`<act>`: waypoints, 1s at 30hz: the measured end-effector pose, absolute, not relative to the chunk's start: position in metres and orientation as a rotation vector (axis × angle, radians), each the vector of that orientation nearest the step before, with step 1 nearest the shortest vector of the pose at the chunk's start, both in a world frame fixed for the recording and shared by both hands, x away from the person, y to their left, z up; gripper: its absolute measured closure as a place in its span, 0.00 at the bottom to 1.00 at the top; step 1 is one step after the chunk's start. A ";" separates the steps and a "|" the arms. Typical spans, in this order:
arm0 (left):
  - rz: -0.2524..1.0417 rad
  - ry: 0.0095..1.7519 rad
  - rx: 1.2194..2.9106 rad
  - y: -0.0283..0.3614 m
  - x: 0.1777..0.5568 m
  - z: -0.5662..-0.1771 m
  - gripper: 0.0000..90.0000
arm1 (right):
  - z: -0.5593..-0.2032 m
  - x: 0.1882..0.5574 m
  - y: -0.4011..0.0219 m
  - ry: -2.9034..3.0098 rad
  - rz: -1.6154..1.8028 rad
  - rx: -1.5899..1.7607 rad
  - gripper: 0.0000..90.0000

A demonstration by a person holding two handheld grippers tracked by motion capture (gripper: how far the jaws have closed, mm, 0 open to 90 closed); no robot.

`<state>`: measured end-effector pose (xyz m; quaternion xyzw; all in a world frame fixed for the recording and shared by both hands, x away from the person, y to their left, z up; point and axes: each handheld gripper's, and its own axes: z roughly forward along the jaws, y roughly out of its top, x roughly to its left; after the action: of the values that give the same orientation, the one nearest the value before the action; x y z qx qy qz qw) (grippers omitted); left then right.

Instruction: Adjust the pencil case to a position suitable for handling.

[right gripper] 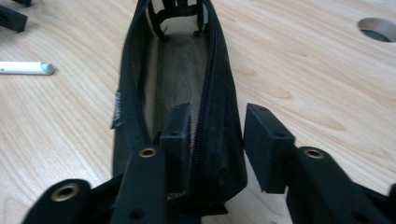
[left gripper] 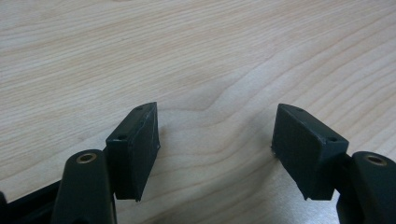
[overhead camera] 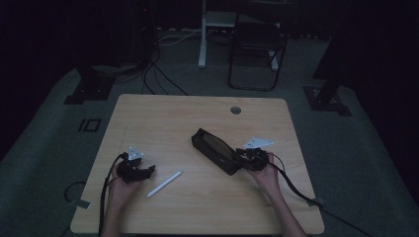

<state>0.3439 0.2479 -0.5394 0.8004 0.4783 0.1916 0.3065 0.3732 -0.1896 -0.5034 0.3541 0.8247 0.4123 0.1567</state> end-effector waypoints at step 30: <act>0.460 1.164 2.086 0.232 0.313 -0.522 0.46 | -0.493 0.356 -0.177 2.369 1.240 0.887 0.51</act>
<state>0.3126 0.2319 -0.5218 0.8041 0.4487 0.1775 0.3471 0.3559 -0.1767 -0.4932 0.3107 0.8298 0.4345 0.1615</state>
